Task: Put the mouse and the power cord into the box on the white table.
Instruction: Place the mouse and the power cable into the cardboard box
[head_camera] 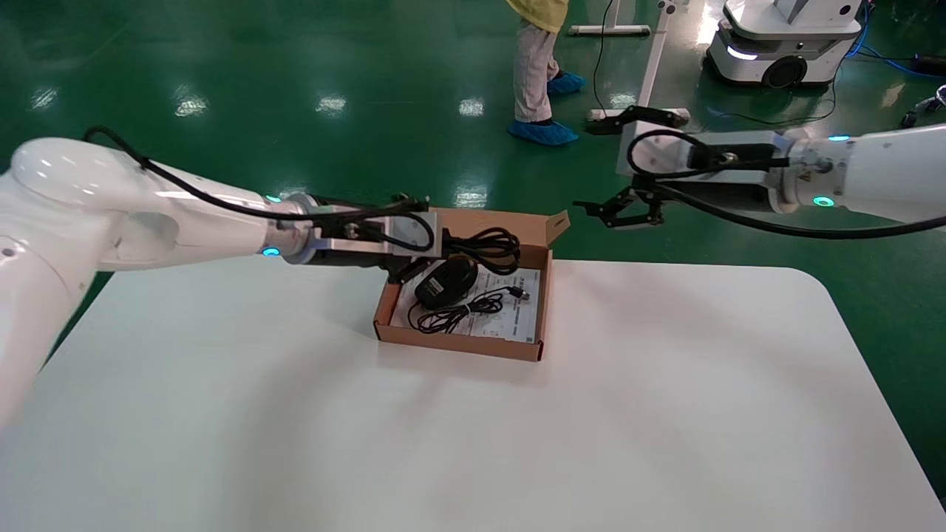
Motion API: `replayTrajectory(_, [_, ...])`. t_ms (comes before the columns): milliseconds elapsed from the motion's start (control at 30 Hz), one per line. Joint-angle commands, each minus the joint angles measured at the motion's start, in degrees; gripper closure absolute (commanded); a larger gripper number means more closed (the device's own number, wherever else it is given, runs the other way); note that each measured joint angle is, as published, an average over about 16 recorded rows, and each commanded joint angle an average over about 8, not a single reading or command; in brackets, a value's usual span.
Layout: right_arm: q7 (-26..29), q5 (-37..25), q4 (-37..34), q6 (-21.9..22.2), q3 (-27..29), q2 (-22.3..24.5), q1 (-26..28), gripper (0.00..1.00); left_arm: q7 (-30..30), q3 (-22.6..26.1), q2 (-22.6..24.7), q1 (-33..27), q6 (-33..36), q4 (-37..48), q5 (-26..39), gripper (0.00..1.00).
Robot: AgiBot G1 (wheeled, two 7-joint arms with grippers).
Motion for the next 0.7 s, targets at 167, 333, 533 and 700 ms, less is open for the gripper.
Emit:
replayTrajectory(167, [-1.9,0.2,-2.7,-1.6,0.2,1.3,0.4,0.0,-0.8,0.6,0.5,2.8,-1.5,-3.2,0.3,1.0])
replayTrajectory(333, [-2.2,0.6,-4.1,-1.9,0.5,1.1,0.2,0.0,-2.0,1.6,0.5,3.7,-1.9,-5.0,0.6,0.5])
replayTrajectory(533, [-2.3,1.4,-5.1,-2.6,0.9,1.1,0.0,0.0,-2.7,2.5,0.5,4.0,-2.3,-6.0,1.0,0.0])
replayTrajectory(700, [-2.2,1.8,-5.5,-2.8,1.2,1.2,-0.1,0.0,-2.9,2.8,0.6,4.2,-2.4,-6.2,1.0,0.0])
